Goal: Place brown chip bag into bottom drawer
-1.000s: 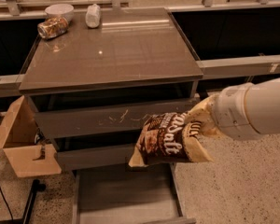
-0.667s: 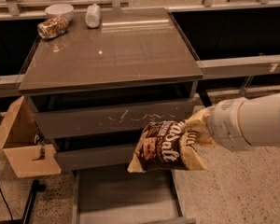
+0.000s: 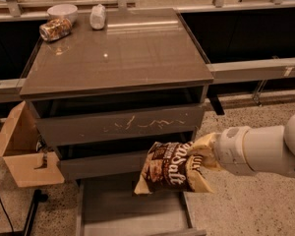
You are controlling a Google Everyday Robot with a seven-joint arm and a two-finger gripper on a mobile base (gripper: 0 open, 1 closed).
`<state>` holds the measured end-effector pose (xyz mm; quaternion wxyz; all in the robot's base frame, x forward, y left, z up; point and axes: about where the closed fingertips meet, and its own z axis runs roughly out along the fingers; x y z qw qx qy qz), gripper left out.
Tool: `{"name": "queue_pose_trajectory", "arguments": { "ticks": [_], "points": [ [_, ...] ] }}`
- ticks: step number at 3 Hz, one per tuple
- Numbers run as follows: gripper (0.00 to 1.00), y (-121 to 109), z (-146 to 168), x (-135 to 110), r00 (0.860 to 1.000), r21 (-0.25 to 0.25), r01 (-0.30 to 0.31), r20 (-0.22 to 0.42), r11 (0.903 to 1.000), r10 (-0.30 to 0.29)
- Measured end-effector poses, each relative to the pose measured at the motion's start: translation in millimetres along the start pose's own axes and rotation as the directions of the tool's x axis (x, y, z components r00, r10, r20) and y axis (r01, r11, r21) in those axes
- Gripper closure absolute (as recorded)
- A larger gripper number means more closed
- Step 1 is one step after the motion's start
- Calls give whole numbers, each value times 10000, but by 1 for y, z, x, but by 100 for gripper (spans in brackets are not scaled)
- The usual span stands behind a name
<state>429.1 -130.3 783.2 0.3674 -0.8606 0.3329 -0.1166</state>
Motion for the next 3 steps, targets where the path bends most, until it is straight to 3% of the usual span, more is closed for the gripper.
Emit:
{"name": "queue_pose_trajectory", "arguments": {
  "ticks": [3],
  "points": [
    [100, 35, 82, 21, 9980, 225, 178, 605, 9996, -191]
  ]
}}
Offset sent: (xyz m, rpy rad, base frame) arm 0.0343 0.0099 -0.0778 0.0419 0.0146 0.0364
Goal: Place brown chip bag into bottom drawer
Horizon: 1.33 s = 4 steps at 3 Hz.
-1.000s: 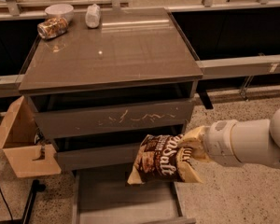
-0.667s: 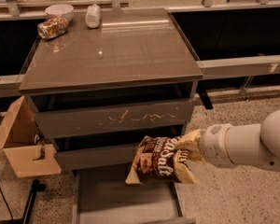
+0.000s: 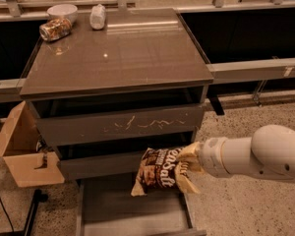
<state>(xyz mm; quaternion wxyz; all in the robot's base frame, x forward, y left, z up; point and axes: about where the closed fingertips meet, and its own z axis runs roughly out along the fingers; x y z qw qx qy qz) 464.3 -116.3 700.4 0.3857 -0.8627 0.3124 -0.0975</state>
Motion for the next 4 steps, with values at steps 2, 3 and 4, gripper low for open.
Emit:
{"name": "queue_pose_trajectory", "arguments": {
  "ticks": [2, 3, 4],
  "points": [
    [100, 35, 45, 1, 9946, -35, 270, 1003, 9996, -265],
    [100, 58, 68, -14, 9818, -97, 519, 1837, 9986, -492],
    [100, 58, 68, -14, 9817, -96, 519, 1840, 9986, -492]
  ]
}}
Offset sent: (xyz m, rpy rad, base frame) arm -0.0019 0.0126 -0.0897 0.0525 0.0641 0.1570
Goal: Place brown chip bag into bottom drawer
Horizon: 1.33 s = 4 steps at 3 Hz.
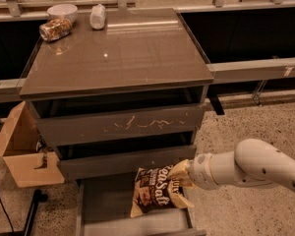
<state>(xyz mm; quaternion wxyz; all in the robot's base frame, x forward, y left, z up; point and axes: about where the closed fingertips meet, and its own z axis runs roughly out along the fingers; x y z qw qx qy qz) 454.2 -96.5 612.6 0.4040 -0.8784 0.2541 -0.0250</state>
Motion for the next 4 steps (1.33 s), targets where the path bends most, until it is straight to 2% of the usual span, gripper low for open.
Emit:
{"name": "queue_pose_trajectory", "arguments": {
  "ticks": [2, 4],
  "points": [
    [100, 20, 54, -5, 9962, 201, 14, 867, 9998, -32],
    [100, 43, 110, 9, 9912, 849, 104, 1304, 9963, -215]
  ]
}}
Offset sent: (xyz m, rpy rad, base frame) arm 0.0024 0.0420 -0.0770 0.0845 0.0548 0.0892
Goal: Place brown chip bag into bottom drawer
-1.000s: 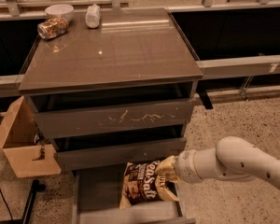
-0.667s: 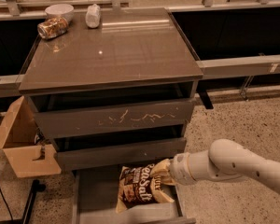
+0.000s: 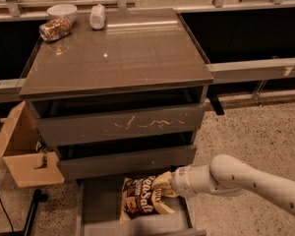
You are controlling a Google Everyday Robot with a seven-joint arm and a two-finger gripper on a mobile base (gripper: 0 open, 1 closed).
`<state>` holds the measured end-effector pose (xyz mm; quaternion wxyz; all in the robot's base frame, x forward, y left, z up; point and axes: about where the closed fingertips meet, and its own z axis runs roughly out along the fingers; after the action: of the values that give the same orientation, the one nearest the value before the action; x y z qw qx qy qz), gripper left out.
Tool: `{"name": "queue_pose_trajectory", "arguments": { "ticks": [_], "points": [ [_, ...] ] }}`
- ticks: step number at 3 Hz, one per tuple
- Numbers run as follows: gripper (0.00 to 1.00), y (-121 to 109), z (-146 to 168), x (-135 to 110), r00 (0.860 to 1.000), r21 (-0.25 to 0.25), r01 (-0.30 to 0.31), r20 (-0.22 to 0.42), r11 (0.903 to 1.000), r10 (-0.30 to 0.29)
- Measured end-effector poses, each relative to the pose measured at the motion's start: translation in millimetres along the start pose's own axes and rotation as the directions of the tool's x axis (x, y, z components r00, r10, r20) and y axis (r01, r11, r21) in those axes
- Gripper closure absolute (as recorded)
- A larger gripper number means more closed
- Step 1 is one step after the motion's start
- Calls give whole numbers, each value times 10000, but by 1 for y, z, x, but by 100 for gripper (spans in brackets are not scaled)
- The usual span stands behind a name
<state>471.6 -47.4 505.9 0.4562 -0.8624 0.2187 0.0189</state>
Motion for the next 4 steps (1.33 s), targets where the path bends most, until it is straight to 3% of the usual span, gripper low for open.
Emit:
{"name": "queue_pose_trajectory", "arguments": {
  "ticks": [2, 3, 4],
  "points": [
    [100, 27, 46, 24, 9996, 316, 182, 191, 9993, -189],
    [100, 47, 79, 22, 9969, 86, 163, 764, 9998, -169],
    [100, 50, 83, 25, 9971, 92, 195, 739, 9998, -201]
  ]
}}
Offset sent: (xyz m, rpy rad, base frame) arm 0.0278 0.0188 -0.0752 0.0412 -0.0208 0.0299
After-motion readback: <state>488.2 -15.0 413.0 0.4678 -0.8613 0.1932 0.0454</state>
